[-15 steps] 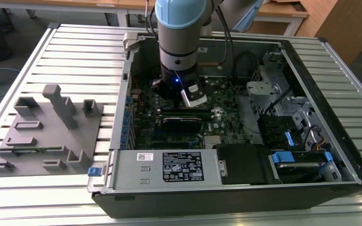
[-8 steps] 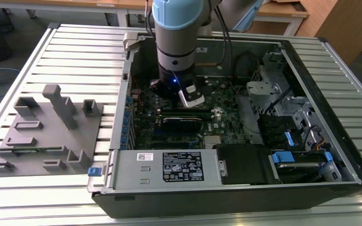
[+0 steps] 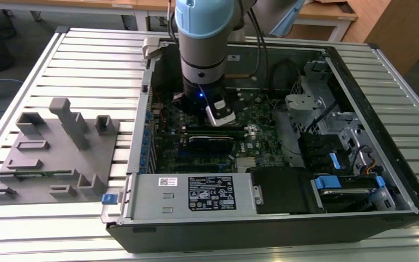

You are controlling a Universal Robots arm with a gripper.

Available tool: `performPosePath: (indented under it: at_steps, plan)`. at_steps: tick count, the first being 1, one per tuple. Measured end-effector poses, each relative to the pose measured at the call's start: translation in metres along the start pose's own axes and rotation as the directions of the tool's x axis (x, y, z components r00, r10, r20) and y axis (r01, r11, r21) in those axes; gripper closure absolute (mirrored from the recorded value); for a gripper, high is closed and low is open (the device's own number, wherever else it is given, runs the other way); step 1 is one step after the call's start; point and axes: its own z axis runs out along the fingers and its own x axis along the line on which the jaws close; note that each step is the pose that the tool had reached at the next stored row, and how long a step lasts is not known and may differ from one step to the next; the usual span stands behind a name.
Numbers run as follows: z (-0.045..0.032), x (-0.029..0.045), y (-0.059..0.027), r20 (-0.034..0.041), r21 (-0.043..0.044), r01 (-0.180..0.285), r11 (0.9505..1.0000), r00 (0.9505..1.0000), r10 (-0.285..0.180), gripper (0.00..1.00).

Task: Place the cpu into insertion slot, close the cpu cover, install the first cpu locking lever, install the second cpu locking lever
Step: 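Install the second cpu locking lever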

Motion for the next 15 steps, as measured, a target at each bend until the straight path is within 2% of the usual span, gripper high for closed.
performPosePath:
  at_steps: [2, 9, 15]
  plan:
    - [0.0003, -0.0001, 0.0001, 0.0, -0.0034, 0.0, 1.0, 1.0, 0.0, 0.89]
    - [-0.0005, -0.0002, 0.0005, 0.0007, -0.0052, 0.0, 1.0, 1.0, 0.0, 0.89]
    - [-0.0104, -0.0004, 0.0021, 0.0001, -0.0041, 0.0, 1.0, 1.0, 0.0, 0.89]
